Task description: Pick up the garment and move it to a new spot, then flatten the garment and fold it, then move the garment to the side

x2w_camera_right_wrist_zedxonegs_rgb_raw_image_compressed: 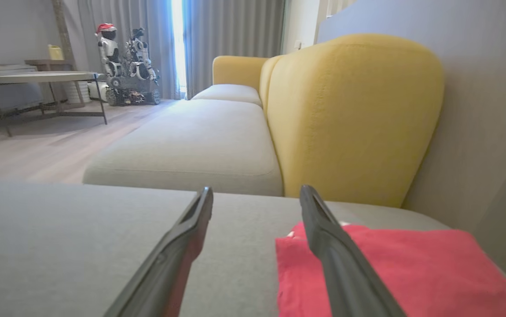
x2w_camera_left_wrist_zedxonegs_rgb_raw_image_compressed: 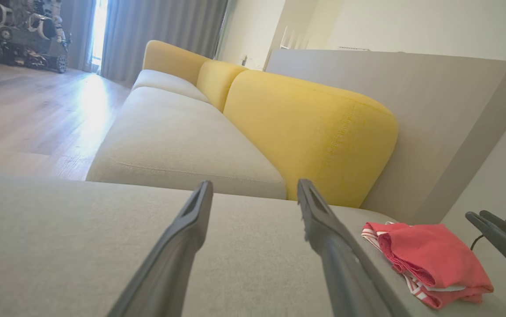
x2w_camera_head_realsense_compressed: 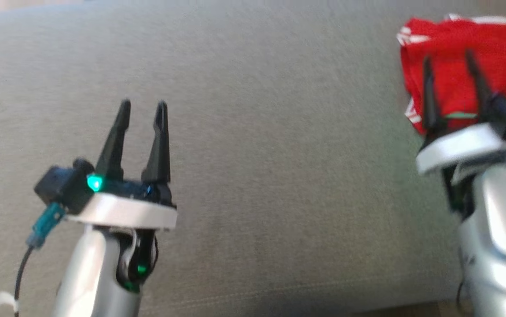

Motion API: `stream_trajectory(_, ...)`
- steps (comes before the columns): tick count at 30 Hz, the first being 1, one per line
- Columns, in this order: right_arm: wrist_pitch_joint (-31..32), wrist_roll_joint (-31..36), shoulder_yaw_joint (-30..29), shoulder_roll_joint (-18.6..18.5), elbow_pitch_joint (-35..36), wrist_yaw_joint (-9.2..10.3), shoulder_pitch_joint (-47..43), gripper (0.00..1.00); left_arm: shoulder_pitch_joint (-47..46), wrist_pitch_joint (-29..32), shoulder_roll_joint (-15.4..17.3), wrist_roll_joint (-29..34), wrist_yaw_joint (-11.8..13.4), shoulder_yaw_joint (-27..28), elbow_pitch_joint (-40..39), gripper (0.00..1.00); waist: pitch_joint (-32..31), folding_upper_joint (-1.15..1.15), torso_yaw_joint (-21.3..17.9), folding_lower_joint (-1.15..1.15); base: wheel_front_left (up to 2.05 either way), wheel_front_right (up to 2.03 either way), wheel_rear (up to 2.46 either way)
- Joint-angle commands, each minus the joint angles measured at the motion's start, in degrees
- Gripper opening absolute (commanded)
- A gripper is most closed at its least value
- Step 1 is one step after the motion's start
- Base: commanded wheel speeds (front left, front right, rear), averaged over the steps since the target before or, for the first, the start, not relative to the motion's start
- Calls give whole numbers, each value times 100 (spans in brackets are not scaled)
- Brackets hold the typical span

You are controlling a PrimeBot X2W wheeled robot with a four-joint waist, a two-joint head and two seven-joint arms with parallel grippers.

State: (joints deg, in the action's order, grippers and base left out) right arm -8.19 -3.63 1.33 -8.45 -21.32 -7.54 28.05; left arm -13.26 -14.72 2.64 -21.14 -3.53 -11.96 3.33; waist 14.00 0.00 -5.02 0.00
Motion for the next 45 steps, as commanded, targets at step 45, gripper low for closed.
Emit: stream_trajectory(45,-680,122,61,557,1147,5,-2046,100,1142,-28,24,-389,209,474,-65,100,-941,0,611,0,0,0,0)
